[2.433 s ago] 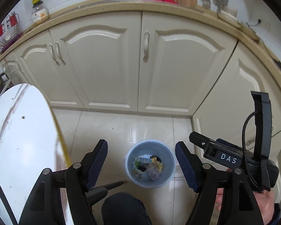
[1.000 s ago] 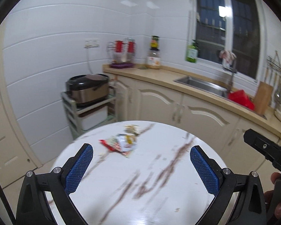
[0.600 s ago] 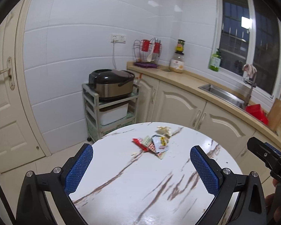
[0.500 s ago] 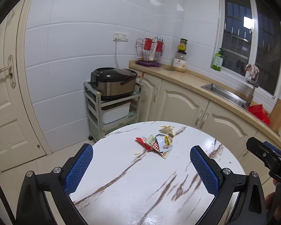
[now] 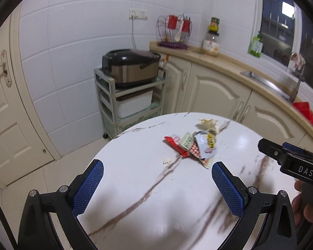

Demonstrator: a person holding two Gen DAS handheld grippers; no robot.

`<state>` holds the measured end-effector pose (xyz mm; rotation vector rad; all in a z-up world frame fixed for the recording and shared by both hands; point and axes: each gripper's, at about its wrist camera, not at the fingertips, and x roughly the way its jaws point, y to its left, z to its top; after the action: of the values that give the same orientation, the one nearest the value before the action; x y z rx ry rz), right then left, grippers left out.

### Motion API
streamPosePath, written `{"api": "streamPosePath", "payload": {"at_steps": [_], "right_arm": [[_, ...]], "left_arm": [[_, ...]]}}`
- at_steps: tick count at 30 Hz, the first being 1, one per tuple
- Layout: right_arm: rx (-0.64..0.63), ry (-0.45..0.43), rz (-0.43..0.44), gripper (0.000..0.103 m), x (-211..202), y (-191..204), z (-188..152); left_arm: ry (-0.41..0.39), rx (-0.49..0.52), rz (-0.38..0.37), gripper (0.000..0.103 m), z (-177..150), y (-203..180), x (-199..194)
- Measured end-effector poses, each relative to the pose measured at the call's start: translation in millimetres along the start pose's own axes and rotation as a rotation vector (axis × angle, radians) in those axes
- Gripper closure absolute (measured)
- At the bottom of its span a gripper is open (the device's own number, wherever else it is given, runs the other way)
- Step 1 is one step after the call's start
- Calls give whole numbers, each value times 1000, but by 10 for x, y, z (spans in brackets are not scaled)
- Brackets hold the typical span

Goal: Collect trash
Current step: 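Grasp the white-and-yellow snack bag with the right tool while the left tool grasps the checkered packet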

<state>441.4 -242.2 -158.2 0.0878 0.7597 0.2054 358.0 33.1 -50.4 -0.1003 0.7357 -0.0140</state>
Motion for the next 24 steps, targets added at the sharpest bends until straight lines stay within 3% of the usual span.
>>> {"api": "streamPosePath", "payload": {"at_steps": [6, 12, 16, 20, 24], "right_arm": [[-29, 94, 55, 1, 606, 105, 50], [-48, 171, 120, 8, 1124, 362, 119], [-44, 214, 127, 42, 1393, 438, 80], [-64, 209, 176, 57, 1351, 423, -5], [-75, 202, 174, 59, 1263, 296, -67]], "left_arm": [[63, 12, 15, 1, 261, 24, 646], [102, -10, 27, 1, 380, 164, 1085], [111, -3, 21, 1, 404, 156, 1250], [111, 4, 1, 1, 463, 87, 1395], [108, 22, -21, 1, 439, -30, 1471]]}}
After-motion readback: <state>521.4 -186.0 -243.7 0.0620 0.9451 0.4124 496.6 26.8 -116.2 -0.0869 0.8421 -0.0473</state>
